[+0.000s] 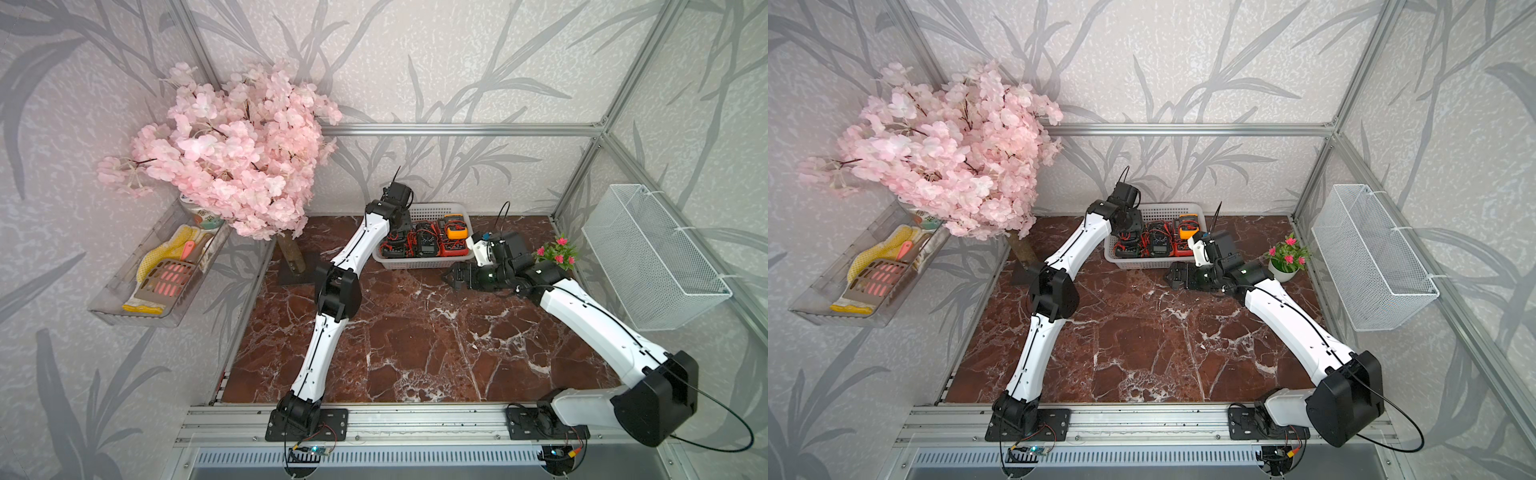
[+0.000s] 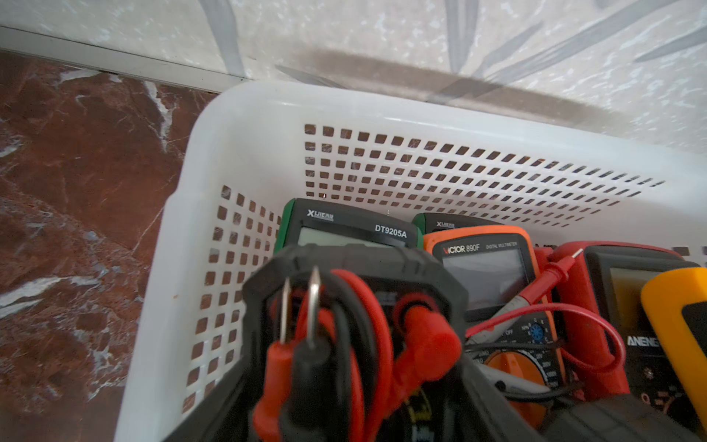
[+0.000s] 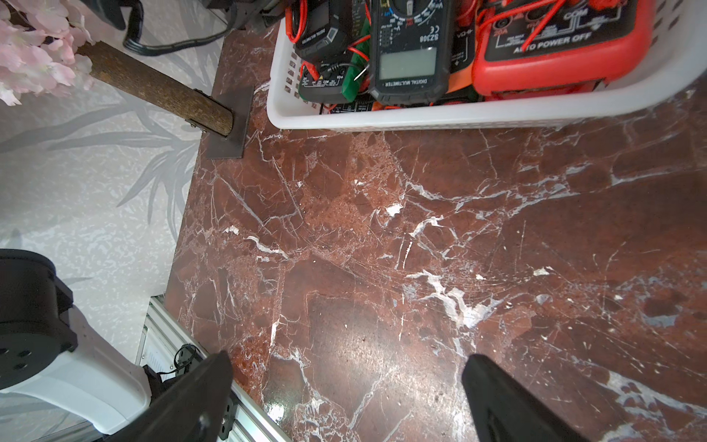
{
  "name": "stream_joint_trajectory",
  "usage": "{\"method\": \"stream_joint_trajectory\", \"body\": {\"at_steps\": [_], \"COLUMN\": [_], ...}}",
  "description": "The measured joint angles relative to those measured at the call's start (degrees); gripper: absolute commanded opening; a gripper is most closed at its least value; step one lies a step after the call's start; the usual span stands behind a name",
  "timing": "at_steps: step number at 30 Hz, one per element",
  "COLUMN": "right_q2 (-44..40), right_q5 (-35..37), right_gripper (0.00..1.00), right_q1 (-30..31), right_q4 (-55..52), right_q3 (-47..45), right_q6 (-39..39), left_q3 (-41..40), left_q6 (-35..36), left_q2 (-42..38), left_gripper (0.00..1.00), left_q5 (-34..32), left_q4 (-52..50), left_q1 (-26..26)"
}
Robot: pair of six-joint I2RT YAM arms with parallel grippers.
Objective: Put the multimeter into the basket
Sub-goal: Place the multimeter in the basket, then reset both arms
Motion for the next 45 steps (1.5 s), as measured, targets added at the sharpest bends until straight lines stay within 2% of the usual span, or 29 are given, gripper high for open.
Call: {"method": "stream_joint_trajectory", "body": {"at_steps": [4,8,14,17,31,40,45], "right_q2": [0.0,0.0,0.0,0.0,0.0,0.0,0.0], "right_q5": [0.0,0.0,-0.1,-0.2,-0.3,0.0,0.1], "right_gripper": [0.99,0.99,0.99,0.99,0.99,0.99,0.99], "right_q1": [-0.2,-0.4,-0.5,-0.5,-0.8,-2.3,-3.4], "right_q4": [-0.1,-0.2,-0.2,-0.2,-0.2,-0.4,-0.6], "right_q3": [-0.1,-0.1,-0.1,-0.1,-0.1,0.4,2.3], "right_q6": [0.0,0.0,0.0,0.0,-0.2,-0.6,-1.3], "left_q3": [0.2,0.7,0.9,0.9,1.0,0.9,-3.5], "left_q6": [-0.4,-0.6,-0.7,-0.7,0.0,1.6,2.2], "left_q2": [0.3,0.3,0.3,0.3,-1.4,-8.2,-14.4], "left_gripper": [0.79,0.87,0.93,1.00,1.00,1.00,1.00], "left_q5": [0.3,0.5,0.7,0.7,0.0,-1.6,-1.6], "left_q4": [0.0,0.0,0.0,0.0,0.0,0.4,2.7], "left_q1": [0.0,0.0,0.0,0.0,0.0,0.0,0.0]}}
